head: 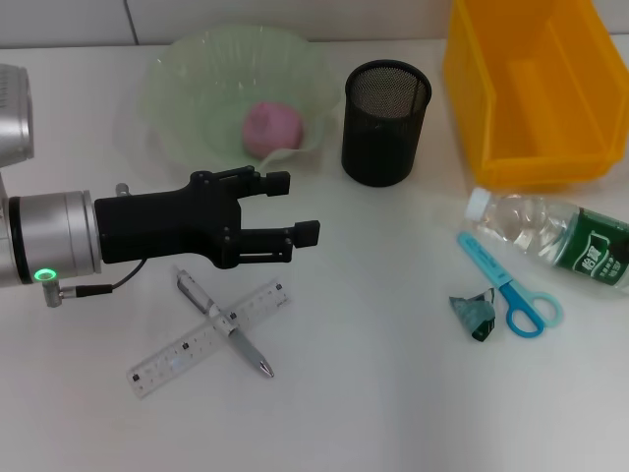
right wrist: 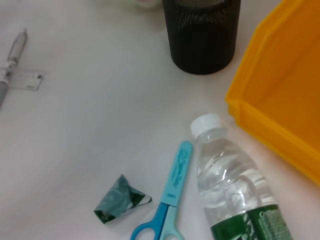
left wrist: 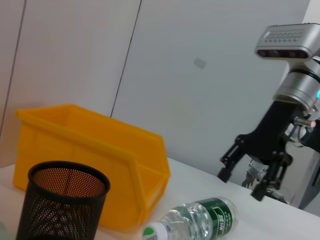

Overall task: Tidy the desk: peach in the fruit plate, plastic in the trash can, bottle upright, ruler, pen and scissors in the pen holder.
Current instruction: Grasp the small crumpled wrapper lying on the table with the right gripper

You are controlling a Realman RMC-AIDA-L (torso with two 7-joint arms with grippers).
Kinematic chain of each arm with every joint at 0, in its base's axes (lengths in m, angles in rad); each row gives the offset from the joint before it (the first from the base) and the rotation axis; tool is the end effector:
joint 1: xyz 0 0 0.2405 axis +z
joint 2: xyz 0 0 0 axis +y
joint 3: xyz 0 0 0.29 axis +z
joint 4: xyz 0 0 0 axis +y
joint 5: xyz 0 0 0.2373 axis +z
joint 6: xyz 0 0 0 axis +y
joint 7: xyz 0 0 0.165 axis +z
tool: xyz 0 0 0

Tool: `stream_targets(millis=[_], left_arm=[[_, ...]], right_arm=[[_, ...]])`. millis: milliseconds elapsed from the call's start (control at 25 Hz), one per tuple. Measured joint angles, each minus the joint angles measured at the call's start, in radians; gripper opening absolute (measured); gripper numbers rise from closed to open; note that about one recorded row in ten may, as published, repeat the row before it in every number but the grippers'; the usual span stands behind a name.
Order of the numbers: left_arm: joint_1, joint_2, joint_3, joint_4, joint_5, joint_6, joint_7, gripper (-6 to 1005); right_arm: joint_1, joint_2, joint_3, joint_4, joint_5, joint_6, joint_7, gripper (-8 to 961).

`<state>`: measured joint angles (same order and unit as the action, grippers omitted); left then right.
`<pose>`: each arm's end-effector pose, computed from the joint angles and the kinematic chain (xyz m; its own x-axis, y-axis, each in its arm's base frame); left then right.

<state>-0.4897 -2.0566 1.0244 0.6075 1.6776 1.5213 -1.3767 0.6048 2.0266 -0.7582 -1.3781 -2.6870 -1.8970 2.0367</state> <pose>-0.2701 0.3621 -0.0597 0.7552 0.3329 0.5646 0.4213 -0.9064 -0.0291 0.2769 0.3808 0.0947 0.7635 -0.6278 0.1518 -0.5379 -0.7481 -0.3887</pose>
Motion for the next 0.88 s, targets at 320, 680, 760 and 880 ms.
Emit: stream_targets(millis=[320,680,760,880], left_arm=[[0.005,-0.002,-0.001,-0.021,0.001,0.001,0.002,847],[0.017,-0.005,-0.001,-0.025,0.001,-0.003,0.003,847],[0.017,-0.005,-0.001,-0.03,0.001,-0.007,0.003,847],[0.017,-0.005,-0.001,-0.041,0.001,-0.021,0.008,847]], right_arm=[[0.049,0.04,-0.135,0.06,-0.045,0.138,-0.011,846],[0.057,0.052,-0.281,0.186,-0.044,0.309,-0.004,846],[0.057,0.054,-0.303,0.201,-0.043,0.332,-0.001,846],[0.057,0.054,-0.331,0.219,-0.043,0.366,0.003,846]])
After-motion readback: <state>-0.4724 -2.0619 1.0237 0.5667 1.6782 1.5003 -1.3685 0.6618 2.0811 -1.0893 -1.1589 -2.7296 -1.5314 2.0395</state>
